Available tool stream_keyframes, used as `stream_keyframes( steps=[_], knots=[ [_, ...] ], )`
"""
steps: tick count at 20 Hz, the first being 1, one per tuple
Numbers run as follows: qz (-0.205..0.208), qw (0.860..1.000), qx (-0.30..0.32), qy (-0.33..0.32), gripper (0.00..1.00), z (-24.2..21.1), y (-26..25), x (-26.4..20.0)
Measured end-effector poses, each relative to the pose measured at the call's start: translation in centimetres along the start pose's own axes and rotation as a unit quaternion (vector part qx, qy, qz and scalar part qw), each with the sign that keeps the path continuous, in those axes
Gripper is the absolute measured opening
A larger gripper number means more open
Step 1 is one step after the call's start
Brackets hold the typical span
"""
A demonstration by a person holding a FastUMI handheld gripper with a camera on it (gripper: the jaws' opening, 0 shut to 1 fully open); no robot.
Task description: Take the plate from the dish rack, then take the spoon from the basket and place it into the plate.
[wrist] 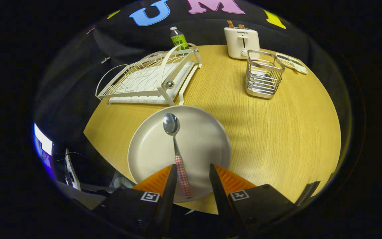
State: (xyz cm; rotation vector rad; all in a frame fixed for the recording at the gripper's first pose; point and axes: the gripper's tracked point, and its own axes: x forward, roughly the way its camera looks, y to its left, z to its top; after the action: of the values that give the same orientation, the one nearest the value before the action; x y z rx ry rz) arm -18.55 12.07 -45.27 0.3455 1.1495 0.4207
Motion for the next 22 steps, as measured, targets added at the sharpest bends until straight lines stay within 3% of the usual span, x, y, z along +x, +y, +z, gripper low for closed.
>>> stream_keyframes(
  steps=[2, 4, 8, 11, 17, 22],
  knots=[
    [-0.006, 1.0, -0.003, -0.011, 0.84, 0.9, 0.0, -0.7],
    [-0.019, 0.999, -0.013, -0.026, 0.99, 2.3, -0.3, -1.7],
    [-0.027, 0.994, -0.031, -0.098, 0.99, 8.5, 0.2, -5.7],
    [-0.05, 0.982, -0.056, -0.175, 0.99, 15.4, 0.1, -10.2],
    [-0.098, 0.933, -0.116, -0.325, 0.99, 27.8, 1.3, -21.2],
    [-0.113, 0.885, -0.129, -0.433, 0.97, 33.0, 3.4, -30.1]
  ],
)
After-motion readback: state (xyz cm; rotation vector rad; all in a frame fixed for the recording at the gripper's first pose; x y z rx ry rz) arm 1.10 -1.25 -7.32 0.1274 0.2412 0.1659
